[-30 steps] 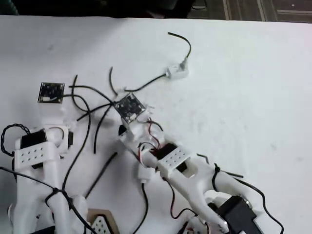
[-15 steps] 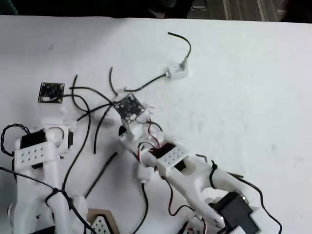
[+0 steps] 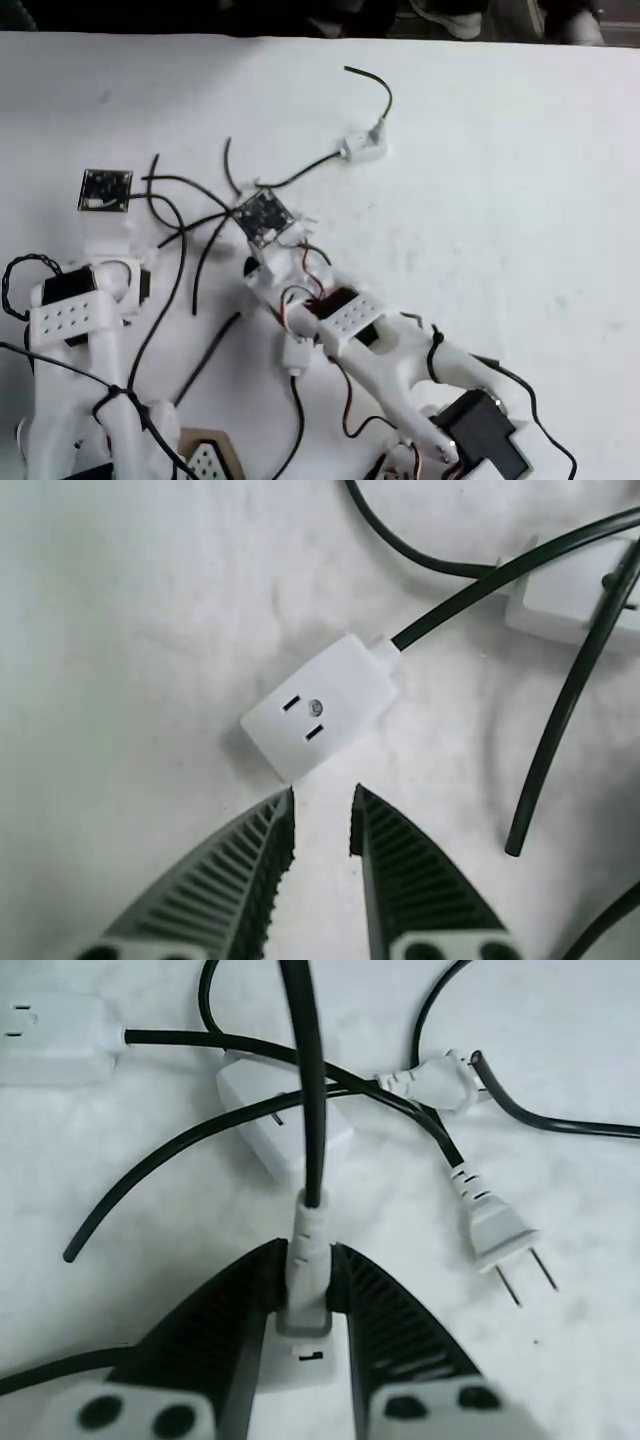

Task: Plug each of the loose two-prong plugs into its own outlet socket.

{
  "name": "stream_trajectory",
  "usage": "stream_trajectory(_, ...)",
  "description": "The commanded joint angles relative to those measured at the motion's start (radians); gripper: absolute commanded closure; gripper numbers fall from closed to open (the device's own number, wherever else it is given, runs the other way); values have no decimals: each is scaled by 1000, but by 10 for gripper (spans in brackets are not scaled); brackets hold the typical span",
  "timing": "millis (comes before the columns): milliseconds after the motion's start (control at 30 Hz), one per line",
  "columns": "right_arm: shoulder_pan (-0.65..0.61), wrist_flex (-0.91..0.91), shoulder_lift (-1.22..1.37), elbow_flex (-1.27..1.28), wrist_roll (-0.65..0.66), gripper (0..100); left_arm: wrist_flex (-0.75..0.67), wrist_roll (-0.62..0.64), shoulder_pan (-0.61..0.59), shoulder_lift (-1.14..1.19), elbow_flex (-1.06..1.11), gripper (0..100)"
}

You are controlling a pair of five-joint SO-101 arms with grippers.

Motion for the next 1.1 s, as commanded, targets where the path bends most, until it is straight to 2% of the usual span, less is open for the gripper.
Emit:
stream_trajectory(0, 36, 58, 12, 5, 8, 982, -15, -2, -4, -30, -3, 888)
stream_trajectory(167, 31, 105, 12, 5, 11, 982, -15, -2, -4, -30, -3, 888)
stream_trajectory(300, 33, 133, 12, 5, 69, 981, -15, -2, -4, -30, -3, 888)
stream_trajectory(500, 36, 163, 5, 3, 69, 981, -15, -2, -4, -30, -3, 888)
stream_trajectory(767, 38, 332, -94, 5, 71, 981, -15, -2, -4, -30, -3, 888)
stream_trajectory(1067, 39, 404, -85, 5, 69, 981, -15, -2, -4, -28, -3, 888)
